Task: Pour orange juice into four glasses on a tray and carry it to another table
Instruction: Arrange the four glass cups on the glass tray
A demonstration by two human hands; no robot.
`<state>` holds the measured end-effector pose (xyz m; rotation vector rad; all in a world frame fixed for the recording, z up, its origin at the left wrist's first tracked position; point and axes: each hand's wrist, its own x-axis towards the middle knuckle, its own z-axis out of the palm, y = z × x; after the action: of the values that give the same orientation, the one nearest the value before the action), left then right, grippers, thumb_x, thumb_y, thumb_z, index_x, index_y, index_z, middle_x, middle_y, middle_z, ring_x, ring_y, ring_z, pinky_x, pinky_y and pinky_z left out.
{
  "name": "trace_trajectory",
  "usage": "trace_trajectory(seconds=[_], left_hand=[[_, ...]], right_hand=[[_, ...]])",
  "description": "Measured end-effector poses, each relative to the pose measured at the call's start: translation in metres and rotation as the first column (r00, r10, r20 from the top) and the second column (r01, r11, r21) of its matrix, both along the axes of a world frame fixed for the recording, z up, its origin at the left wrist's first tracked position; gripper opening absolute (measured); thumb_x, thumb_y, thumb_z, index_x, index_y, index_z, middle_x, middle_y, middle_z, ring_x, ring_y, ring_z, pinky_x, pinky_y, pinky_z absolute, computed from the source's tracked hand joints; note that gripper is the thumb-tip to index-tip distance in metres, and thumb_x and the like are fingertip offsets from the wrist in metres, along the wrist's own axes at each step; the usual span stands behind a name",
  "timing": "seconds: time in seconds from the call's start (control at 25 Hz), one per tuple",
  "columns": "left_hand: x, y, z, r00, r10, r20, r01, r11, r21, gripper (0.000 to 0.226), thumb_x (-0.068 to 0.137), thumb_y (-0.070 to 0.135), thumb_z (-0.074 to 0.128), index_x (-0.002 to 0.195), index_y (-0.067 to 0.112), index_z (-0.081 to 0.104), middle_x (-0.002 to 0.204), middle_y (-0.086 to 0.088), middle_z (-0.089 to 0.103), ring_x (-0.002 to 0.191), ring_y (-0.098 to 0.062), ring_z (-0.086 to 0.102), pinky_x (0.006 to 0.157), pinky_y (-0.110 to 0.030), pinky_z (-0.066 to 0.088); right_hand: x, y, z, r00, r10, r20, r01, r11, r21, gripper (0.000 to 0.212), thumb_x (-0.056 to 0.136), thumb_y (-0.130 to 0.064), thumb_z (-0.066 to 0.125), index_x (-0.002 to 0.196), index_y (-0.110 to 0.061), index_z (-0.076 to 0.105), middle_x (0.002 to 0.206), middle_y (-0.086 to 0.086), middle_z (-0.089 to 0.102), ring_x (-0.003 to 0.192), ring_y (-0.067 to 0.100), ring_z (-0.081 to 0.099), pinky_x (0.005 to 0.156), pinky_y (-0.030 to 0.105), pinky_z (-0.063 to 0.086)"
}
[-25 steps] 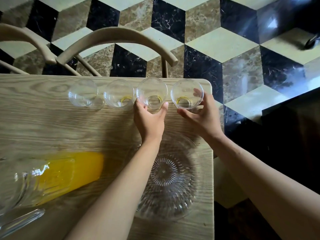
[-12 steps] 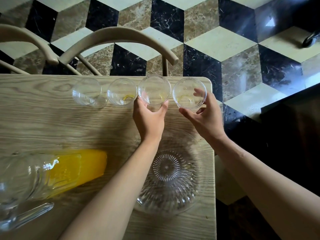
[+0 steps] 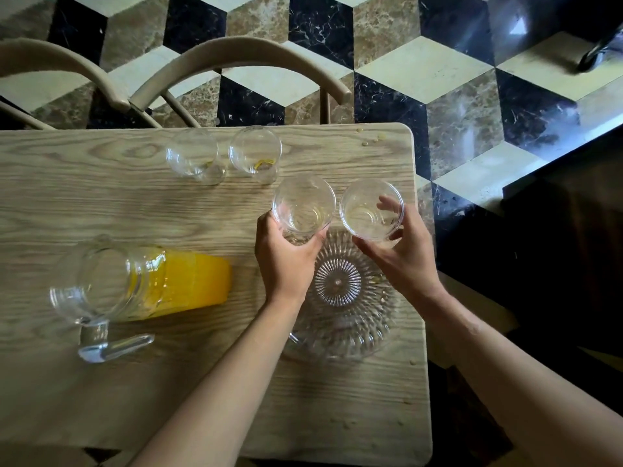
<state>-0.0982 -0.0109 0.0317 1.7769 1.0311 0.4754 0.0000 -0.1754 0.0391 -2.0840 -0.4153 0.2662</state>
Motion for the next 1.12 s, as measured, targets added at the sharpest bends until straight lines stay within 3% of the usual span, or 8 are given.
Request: trace_trajectory(seconds=[0.28,0.4,0.56,0.72,0.84,0.92,1.04,1.12], left_hand=[[-0.042,-0.009,-0.004,0.997,-0.071,0.008,0.071,0.997,-0.029,0.077,0.07,0.043,0.095,0.131,0.007,0.063,0.13,-0.002,0.069,0.121,-0.012,0.068,0.107,-0.024,0.054],[-0.053,-0.009,-0.015,0.996,-0.087,-0.018,0.086,0.995,-0.051,0.076,0.07,0.037,0.099,0.131,0.012,0.063,0.126,-0.001,0.069,0.119,-0.012,0.068,0.106,-0.026,0.054],[-0.054,-0.013,-0.023,0.993,-0.117,-0.024,0.115,0.991,-0.073,0.08,0.068,0.037,0.097,0.136,0.016,0.061,0.129,0.004,0.067,0.123,-0.013,0.068,0.108,-0.031,0.054],[-0.054,-0.017,-0.028,0.992,-0.129,-0.014,0.126,0.983,-0.133,0.079,0.071,0.024,0.099,0.139,0.015,0.059,0.125,0.015,0.063,0.121,0.001,0.062,0.11,-0.029,0.051],[-0.056,-0.019,-0.03,0.992,-0.116,-0.052,0.106,0.981,-0.163,0.075,0.066,0.036,0.097,0.128,0.033,0.054,0.116,0.032,0.058,0.114,0.015,0.058,0.105,-0.023,0.048],[-0.056,-0.02,-0.029,0.993,-0.104,-0.063,0.092,0.982,-0.167,0.075,0.063,0.045,0.094,0.125,0.036,0.052,0.114,0.033,0.058,0.113,0.015,0.059,0.104,-0.022,0.047],[-0.055,-0.022,-0.028,0.992,-0.114,-0.054,0.102,0.976,-0.194,0.078,0.069,0.028,0.1,0.131,0.031,0.052,0.12,0.03,0.058,0.115,0.018,0.058,0.106,-0.02,0.048],[-0.055,-0.022,-0.028,0.992,-0.12,-0.045,0.107,0.968,-0.228,0.08,0.072,0.021,0.099,0.138,0.025,0.053,0.125,0.024,0.058,0.118,0.01,0.06,0.11,-0.022,0.047]], right_hand=[[-0.041,-0.016,0.001,1.0,0.027,-0.008,-0.027,0.998,-0.065,0.078,0.069,-0.036,0.09,0.136,-0.009,0.058,0.127,0.004,0.067,0.116,0.019,0.062,0.099,0.043,0.052],[-0.049,-0.019,0.0,1.0,0.015,-0.003,-0.015,0.997,-0.076,0.08,0.068,-0.048,0.082,0.134,-0.009,0.059,0.123,0.005,0.068,0.115,0.017,0.06,0.102,0.037,0.048],[-0.053,-0.021,-0.006,1.0,0.004,0.007,-0.003,0.994,-0.107,0.078,0.07,-0.047,0.081,0.135,-0.01,0.059,0.123,0.004,0.068,0.114,0.012,0.055,0.103,0.034,0.044],[-0.052,-0.021,-0.011,0.999,0.009,0.038,-0.004,0.99,-0.144,0.075,0.07,-0.043,0.084,0.134,-0.011,0.061,0.124,0.001,0.068,0.109,-0.002,0.045,0.1,0.032,0.042],[-0.051,-0.023,-0.014,0.999,0.009,0.05,-0.001,0.986,-0.167,0.075,0.07,-0.032,0.09,0.135,-0.01,0.061,0.124,0.002,0.069,0.107,-0.002,0.042,0.098,0.032,0.042],[-0.051,-0.024,-0.015,0.999,0.01,0.05,-0.002,0.985,-0.171,0.075,0.069,-0.028,0.092,0.136,-0.01,0.06,0.124,0.003,0.069,0.107,0.002,0.044,0.097,0.028,0.039],[-0.051,-0.027,-0.015,0.998,0.01,0.069,0.002,0.986,-0.169,0.075,0.069,-0.023,0.092,0.136,-0.008,0.06,0.126,0.005,0.069,0.109,-0.002,0.042,0.098,0.029,0.037],[-0.051,-0.027,-0.014,0.997,0.014,0.072,-0.002,0.987,-0.164,0.075,0.07,-0.021,0.092,0.136,-0.006,0.06,0.126,0.006,0.069,0.108,-0.007,0.038,0.099,0.035,0.041]])
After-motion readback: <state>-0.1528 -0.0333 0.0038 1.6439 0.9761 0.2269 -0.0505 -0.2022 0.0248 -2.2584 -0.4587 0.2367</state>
